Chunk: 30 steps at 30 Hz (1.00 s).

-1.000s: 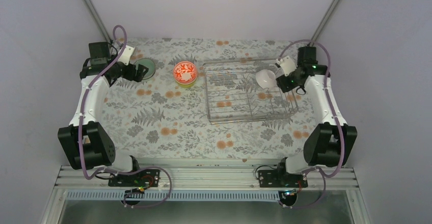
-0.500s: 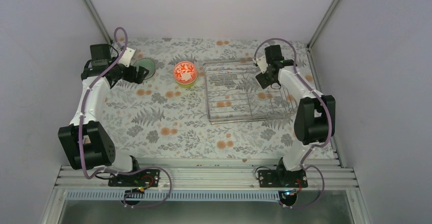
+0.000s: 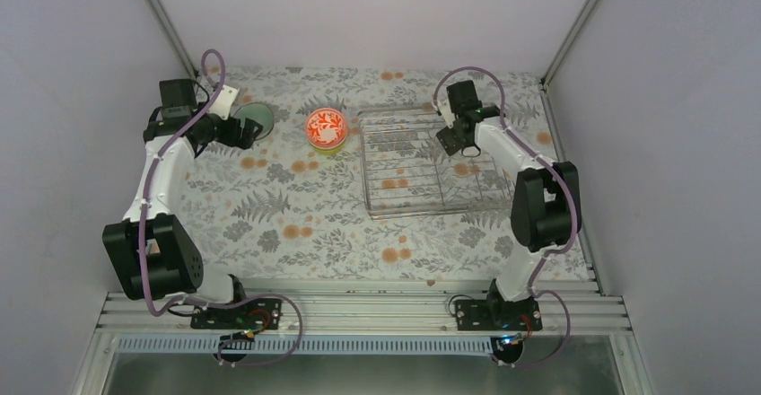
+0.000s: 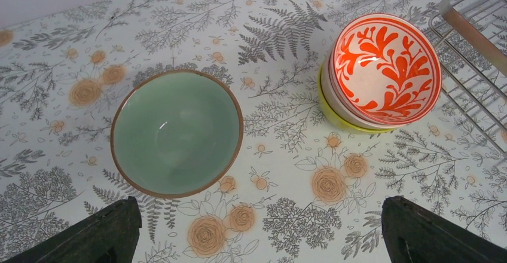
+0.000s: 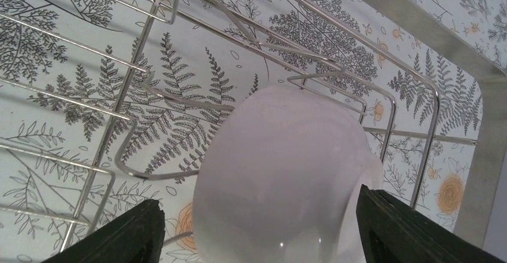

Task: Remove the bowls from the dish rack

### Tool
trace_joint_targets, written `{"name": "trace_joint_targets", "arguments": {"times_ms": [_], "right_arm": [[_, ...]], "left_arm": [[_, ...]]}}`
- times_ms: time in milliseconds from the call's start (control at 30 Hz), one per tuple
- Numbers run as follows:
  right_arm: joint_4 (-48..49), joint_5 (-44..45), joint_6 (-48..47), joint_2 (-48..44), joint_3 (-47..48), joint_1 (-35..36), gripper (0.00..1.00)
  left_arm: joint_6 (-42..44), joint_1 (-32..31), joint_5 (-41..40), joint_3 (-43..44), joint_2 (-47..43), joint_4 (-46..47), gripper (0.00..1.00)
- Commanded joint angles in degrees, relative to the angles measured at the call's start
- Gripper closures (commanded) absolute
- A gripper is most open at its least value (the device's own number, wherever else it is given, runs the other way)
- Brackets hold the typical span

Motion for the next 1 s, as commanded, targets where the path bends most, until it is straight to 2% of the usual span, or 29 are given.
{"name": "trace_joint_targets", "arguments": {"times_ms": [0,267,667,967], "right_arm": [[3.3,5.3,1.8,1.2,-0.1,1.4,0.21],[4.7,10.9,1.8,2.6,-1.2,2.1,0.17],[4.7,13.2,2.2,3.2,-3.1,2.0,0.13],[7.2,20.0,1.4,0.9,-4.8,1.9,0.12]], "left_arm": [[-0.4,0.0,1.1,-0.6,-1.4,1.2,0.0],[-0.4,0.5,2.1,-1.1,-1.5,1.2,0.0],[-0.6,0.8,2.8,-1.1,-1.5,1.0,0.0],[-0.8,1.1,3.2,-1.3,-1.6,1.0,0.0]]}}
